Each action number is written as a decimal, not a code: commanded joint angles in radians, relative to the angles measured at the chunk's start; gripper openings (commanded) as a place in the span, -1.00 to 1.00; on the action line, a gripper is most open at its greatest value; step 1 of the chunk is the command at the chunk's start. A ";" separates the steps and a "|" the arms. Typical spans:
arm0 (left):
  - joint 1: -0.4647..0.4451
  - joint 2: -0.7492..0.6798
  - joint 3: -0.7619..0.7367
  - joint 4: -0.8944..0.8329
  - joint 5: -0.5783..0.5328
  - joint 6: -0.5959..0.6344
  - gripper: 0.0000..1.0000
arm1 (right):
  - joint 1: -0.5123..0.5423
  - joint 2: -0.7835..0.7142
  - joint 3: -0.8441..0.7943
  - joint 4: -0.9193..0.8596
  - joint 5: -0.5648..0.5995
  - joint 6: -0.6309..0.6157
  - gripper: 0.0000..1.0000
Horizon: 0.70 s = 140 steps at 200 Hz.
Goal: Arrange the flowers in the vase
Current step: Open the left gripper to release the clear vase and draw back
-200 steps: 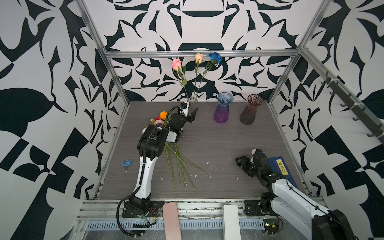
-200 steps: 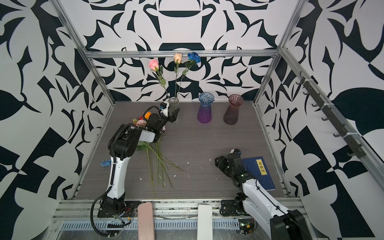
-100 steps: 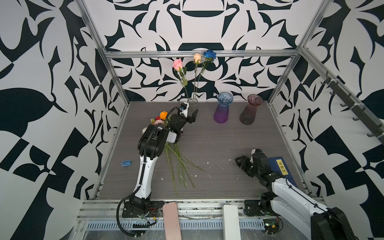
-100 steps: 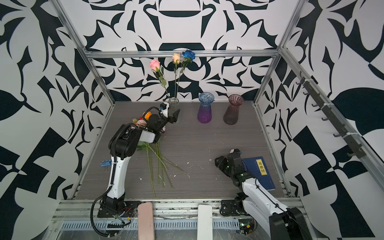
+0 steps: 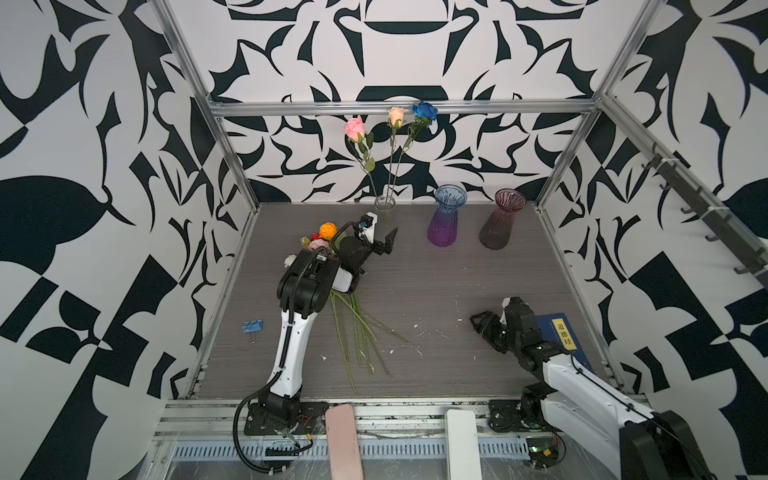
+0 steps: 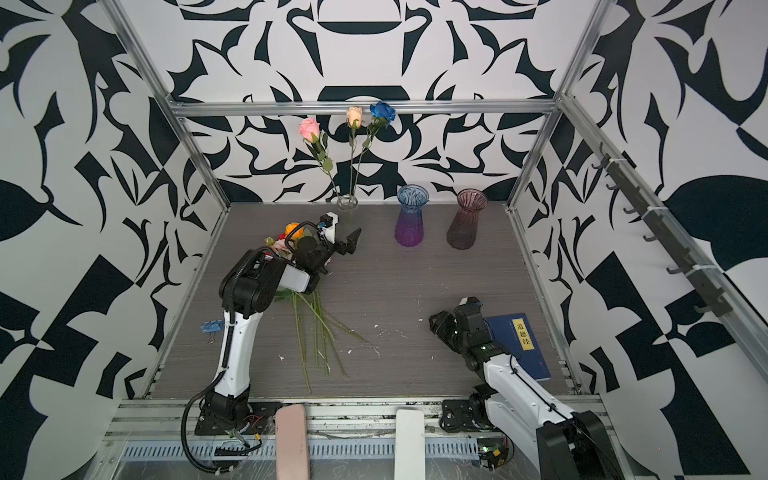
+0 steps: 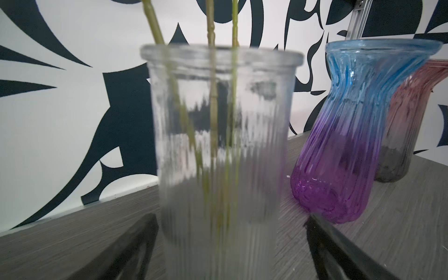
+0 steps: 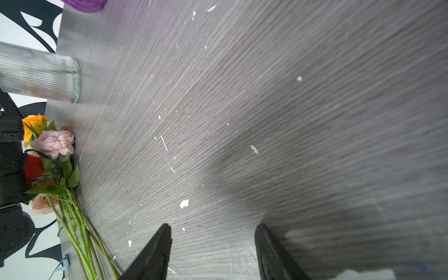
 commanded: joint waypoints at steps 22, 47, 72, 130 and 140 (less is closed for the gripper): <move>-0.008 -0.054 -0.066 0.082 -0.012 0.052 0.99 | -0.008 0.003 0.031 0.021 -0.008 -0.017 0.18; -0.031 -0.102 -0.136 0.082 -0.046 0.104 0.99 | -0.008 -0.019 0.025 0.017 -0.007 -0.012 0.18; -0.078 -0.219 -0.268 0.081 -0.099 0.141 0.99 | -0.010 -0.070 0.005 0.009 0.000 -0.005 0.18; -0.355 -0.763 -0.828 0.081 -0.226 -0.002 0.99 | -0.015 -0.182 -0.056 -0.029 -0.028 0.017 0.19; -0.424 -0.866 -0.927 0.070 -0.245 -0.071 0.99 | -0.015 -0.209 -0.070 -0.042 -0.033 0.025 0.20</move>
